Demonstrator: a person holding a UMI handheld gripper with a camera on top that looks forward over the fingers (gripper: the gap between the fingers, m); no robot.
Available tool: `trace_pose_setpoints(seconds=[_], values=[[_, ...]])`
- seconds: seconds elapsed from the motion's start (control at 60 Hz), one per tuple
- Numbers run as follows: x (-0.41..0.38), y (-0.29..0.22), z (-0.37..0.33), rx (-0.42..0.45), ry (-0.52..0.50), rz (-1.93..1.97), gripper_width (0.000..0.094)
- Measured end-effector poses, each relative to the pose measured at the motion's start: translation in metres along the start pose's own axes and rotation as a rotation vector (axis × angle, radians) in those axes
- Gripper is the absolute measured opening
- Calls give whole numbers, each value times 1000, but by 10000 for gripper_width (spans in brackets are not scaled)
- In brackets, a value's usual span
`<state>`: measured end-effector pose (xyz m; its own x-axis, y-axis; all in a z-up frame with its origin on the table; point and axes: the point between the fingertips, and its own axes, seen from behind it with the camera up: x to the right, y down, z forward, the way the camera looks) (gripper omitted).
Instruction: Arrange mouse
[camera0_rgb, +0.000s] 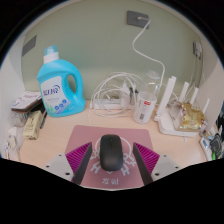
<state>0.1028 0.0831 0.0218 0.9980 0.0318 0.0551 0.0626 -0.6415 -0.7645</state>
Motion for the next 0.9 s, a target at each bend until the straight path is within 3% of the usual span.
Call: trace_pose_setpoints(seconds=[0.25,0.5,0.9], values=[[-11,-17,-123,99,59,19,856],[-31,14,-243,140,105,-6,850],[-41,48,-299,134,124,-16,848]])
